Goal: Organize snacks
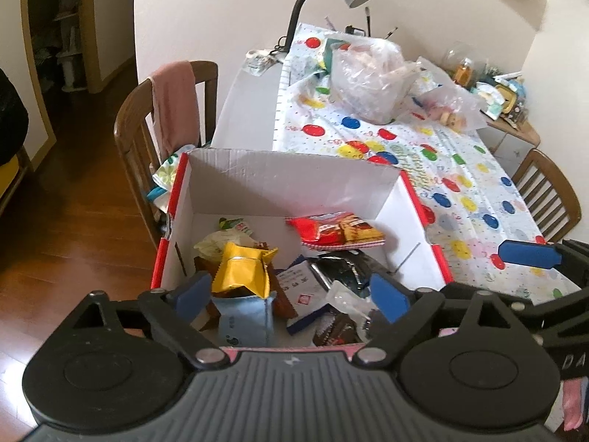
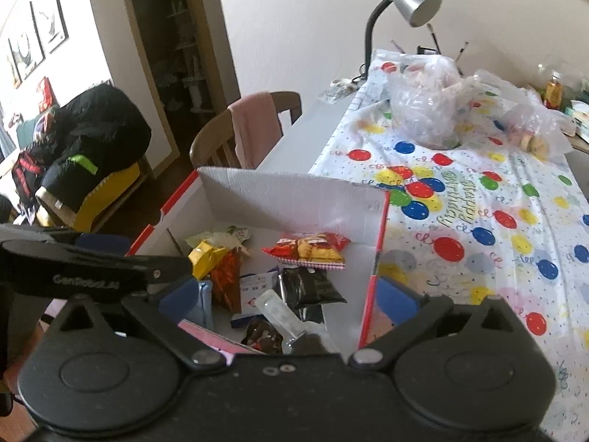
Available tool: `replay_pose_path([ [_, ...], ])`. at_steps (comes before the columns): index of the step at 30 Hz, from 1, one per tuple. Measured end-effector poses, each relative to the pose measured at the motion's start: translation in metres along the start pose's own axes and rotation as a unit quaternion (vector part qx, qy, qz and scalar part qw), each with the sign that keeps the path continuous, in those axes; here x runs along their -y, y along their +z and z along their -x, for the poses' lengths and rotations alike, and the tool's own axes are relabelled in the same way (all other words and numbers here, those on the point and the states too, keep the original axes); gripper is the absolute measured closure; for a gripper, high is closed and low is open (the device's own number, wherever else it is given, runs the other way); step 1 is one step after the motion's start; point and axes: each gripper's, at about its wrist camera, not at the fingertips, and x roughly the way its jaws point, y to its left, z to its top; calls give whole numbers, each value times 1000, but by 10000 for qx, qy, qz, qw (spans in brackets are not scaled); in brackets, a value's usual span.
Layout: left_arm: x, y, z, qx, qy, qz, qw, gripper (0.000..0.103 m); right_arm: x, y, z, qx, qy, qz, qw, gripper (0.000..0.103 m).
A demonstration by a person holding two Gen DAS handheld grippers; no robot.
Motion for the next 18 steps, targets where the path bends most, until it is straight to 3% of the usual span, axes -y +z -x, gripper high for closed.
replay_pose_path([
  [11,10,-12,28,292,8,-62,9996,0,7,-22,32,413,21,-420,9983,0],
  [18,13,-14,46,673,58,37,9977,0,4,-33,47,613,-6,-536,9967,0],
])
